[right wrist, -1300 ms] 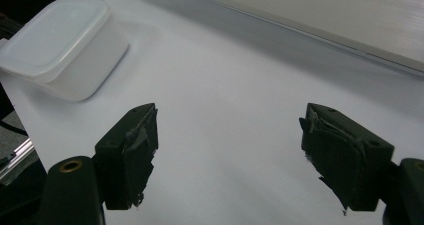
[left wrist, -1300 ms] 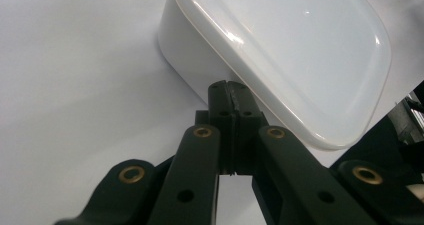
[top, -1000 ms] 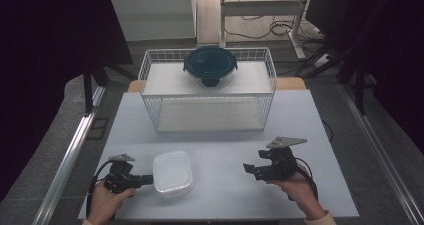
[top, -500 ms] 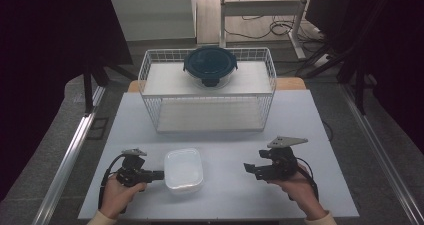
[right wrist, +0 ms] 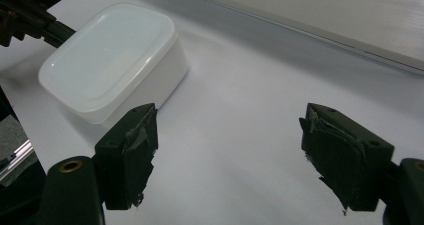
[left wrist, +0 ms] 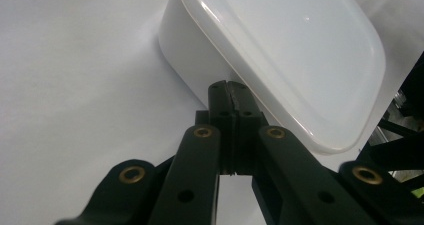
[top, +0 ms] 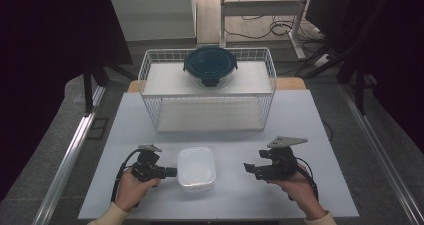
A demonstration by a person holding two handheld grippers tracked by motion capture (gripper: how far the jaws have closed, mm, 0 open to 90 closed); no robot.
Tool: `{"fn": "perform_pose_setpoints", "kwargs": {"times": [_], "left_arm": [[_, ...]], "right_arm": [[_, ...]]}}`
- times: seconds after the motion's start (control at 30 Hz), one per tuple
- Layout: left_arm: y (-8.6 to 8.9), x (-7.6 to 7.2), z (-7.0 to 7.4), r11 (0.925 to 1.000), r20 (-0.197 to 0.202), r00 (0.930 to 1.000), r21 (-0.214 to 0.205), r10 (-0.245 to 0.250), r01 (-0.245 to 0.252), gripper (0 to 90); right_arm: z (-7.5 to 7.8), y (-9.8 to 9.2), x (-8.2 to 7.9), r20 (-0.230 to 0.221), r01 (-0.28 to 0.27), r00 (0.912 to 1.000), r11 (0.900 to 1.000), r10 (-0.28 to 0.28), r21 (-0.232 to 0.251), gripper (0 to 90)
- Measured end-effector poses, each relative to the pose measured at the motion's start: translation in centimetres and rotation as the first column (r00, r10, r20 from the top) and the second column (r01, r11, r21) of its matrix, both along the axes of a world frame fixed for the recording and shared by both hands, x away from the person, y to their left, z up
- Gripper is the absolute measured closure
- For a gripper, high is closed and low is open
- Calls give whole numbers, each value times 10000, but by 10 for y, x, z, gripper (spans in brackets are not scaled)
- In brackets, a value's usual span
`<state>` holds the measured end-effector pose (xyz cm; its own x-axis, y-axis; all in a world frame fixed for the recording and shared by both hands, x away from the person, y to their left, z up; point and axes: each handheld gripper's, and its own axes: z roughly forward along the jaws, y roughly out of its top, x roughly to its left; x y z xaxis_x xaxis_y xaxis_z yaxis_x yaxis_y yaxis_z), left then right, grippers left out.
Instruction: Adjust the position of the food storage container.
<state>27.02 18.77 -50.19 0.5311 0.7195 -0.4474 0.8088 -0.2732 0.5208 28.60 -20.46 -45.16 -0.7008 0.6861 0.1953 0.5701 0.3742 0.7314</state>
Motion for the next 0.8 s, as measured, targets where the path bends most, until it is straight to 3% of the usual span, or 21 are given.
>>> {"fn": "perform_pose_setpoints", "kwargs": {"times": [0.53,0.8], "left_arm": [[-27,19,-3,9996,-88,9999,-261,-122,120,900],[-37,19,-3,9989,-32,9989,-74,-473,473,900]], "right_arm": [[-2,1,0,5,-68,10000,10000,68,-73,219],[-3,1,0,9,-61,10000,10000,61,-68,219]]}}
